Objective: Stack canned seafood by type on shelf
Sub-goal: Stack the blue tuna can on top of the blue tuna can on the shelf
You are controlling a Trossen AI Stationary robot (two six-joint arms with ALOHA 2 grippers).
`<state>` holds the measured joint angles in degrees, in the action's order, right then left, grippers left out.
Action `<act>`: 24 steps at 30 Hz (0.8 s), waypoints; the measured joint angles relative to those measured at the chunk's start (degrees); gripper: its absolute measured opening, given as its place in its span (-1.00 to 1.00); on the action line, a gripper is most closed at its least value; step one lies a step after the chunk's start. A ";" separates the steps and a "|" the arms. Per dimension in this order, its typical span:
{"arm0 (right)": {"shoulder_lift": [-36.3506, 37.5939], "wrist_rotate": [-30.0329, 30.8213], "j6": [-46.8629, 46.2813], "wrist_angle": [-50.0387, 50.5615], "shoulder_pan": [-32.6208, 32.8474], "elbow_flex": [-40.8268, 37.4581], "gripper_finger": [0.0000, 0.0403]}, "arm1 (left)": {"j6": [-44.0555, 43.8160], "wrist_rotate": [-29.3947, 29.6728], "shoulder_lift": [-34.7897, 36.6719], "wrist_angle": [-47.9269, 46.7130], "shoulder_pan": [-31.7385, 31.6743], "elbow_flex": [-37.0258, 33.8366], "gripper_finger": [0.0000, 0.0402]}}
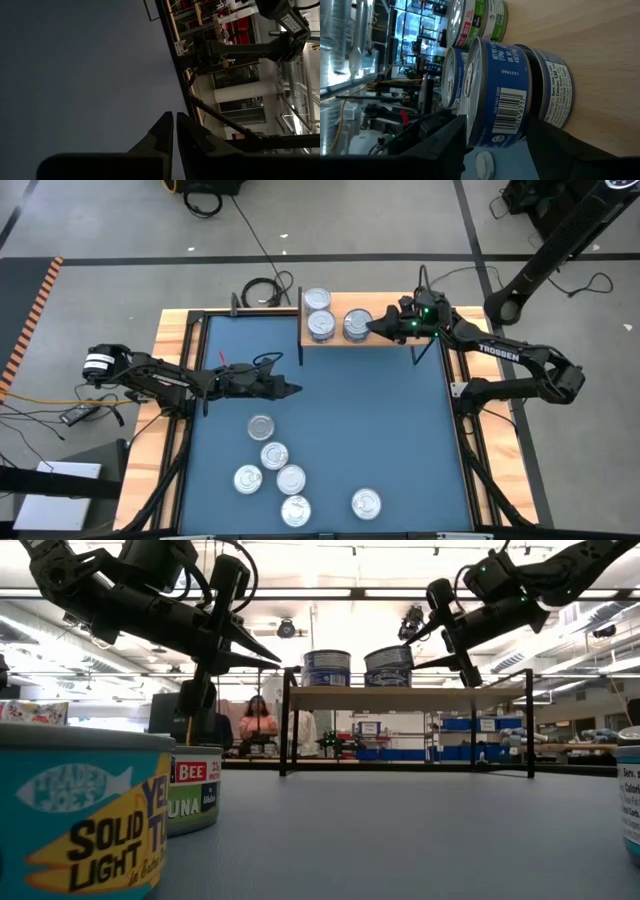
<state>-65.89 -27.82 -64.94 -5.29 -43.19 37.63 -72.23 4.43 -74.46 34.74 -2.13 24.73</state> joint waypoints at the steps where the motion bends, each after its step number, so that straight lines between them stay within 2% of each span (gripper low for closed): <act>1: 0.00 -0.40 -0.57 -0.03 -0.35 0.00 0.02 | 0.00 0.00 0.00 0.02 0.00 0.00 -0.87; 15: -0.01 -1.91 -3.00 0.80 -0.97 0.26 -0.01 | 0.00 -1.09 0.00 0.05 0.00 0.00 -0.87; 20: -0.22 -1.26 1.77 11.28 -0.95 5.33 -0.02 | 0.00 -1.18 0.00 0.04 -0.02 0.00 -0.87; 24: -0.25 3.09 8.59 20.83 -0.95 10.53 -0.02 | 0.17 -1.18 0.00 0.04 0.00 0.00 -0.87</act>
<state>-66.13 -24.73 -56.36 15.55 -44.14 48.16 -72.06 3.25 -74.46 34.79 -2.13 24.73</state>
